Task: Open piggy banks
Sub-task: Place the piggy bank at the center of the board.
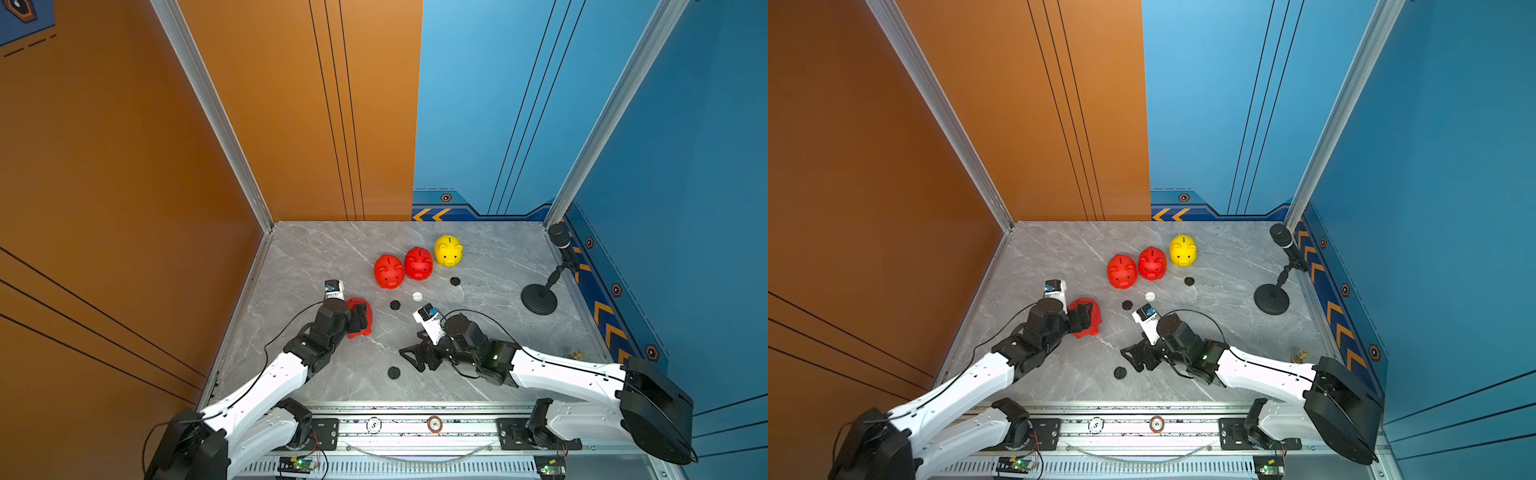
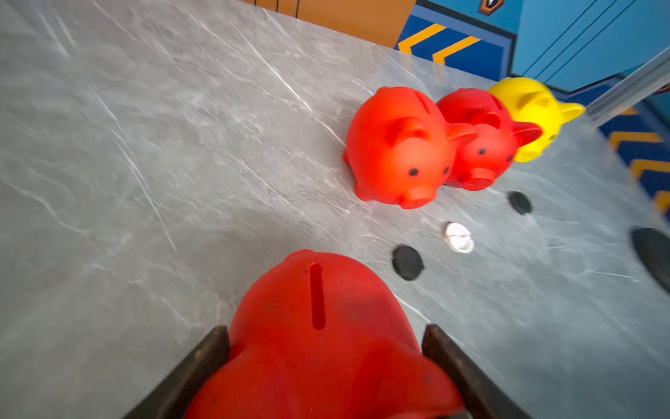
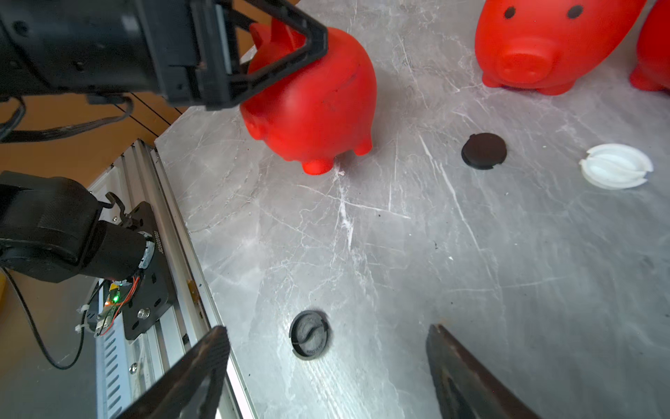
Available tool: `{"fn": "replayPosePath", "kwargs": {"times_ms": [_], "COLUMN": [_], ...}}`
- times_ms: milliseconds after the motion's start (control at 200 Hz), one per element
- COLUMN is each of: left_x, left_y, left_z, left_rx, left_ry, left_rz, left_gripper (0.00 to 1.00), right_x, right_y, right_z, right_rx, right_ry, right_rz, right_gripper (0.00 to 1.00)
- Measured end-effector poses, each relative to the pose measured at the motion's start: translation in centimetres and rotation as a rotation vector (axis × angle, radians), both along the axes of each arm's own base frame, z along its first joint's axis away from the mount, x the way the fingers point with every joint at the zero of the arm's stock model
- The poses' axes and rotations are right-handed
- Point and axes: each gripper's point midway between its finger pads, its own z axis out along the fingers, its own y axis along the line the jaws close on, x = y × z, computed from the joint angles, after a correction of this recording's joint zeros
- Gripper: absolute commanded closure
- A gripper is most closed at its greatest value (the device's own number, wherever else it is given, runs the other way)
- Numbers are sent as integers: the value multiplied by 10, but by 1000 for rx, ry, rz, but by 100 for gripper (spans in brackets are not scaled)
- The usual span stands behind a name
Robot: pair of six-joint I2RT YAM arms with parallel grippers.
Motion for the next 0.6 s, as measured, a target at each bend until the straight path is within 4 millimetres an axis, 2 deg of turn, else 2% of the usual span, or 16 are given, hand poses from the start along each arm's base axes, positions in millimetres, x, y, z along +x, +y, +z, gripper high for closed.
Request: {"fn": "replayPosePath", "kwargs": {"times_ms": [120, 220, 270, 315, 376, 416, 456, 501, 601], "left_x": [24, 44, 55, 63, 73, 78, 82, 85, 89], "left_y": [-1, -6, -12, -17, -22, -25, -27, -29, -31], "left_z": [-2, -6, -8, -10, -12, -11, -11, -9, -1], "left_rx": [125, 204, 231, 248, 260, 260, 259, 253, 239], "left_ry": [-50, -81, -96, -105, -115, -123, -129, -137, -156], "left_rz": [14, 18, 12, 8, 8, 10, 11, 14, 22], "left_gripper": [69, 64, 56, 45, 24, 17, 15, 0, 3], "right_x": [-8, -18, -24, -31, -41, -47, -53, -59, -70], "right_y": [-6, -10, -11, -10, -9, -8, -6, -4, 0], "right_z": [-7, -16, -20, -25, -30, -32, -35, -39, -54], "right_rx": [-33, -69, -88, -105, -124, -135, -146, -160, -208], "right_ry": [35, 70, 83, 93, 103, 106, 105, 105, 113], "right_rz": [17, 40, 52, 71, 97, 113, 127, 143, 169], "right_gripper": [18, 20, 22, 23, 24, 25, 26, 27, 29]}}
